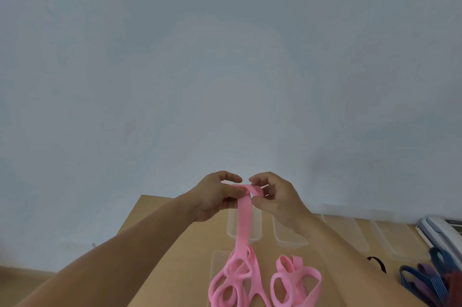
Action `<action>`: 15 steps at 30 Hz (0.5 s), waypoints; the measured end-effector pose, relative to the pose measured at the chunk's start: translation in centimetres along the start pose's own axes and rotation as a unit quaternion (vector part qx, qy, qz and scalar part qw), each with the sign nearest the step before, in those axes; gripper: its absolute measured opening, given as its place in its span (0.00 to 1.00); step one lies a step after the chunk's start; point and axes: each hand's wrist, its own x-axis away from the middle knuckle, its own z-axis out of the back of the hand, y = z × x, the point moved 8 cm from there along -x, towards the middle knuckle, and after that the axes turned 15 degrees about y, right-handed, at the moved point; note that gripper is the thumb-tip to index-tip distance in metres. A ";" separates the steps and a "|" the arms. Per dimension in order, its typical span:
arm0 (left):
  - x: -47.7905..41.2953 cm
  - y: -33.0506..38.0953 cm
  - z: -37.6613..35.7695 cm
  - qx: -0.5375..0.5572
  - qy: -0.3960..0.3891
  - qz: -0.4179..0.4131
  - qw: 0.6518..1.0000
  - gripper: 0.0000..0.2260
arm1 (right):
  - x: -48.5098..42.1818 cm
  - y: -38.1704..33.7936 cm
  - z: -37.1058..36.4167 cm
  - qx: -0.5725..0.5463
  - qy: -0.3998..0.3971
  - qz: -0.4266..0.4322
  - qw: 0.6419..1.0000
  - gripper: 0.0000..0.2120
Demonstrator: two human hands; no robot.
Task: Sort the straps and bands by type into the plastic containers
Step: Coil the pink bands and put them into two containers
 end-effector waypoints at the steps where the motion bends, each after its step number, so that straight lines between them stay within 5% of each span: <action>1: 0.0 0.3 0.1 -0.001 0.006 -0.019 1.000 0.14 | 0.0 0.0 0.0 -0.037 -0.002 -0.029 0.999 0.15; 7: 0.5 1.0 -0.1 -0.059 0.020 -0.119 0.991 0.12 | 0.0 -0.6 -0.3 -0.034 0.001 -0.059 0.998 0.06; 15: 1.1 0.5 -0.9 -0.088 -0.045 -0.071 0.993 0.15 | 0.2 -0.1 -0.3 -0.014 0.012 -0.044 0.999 0.05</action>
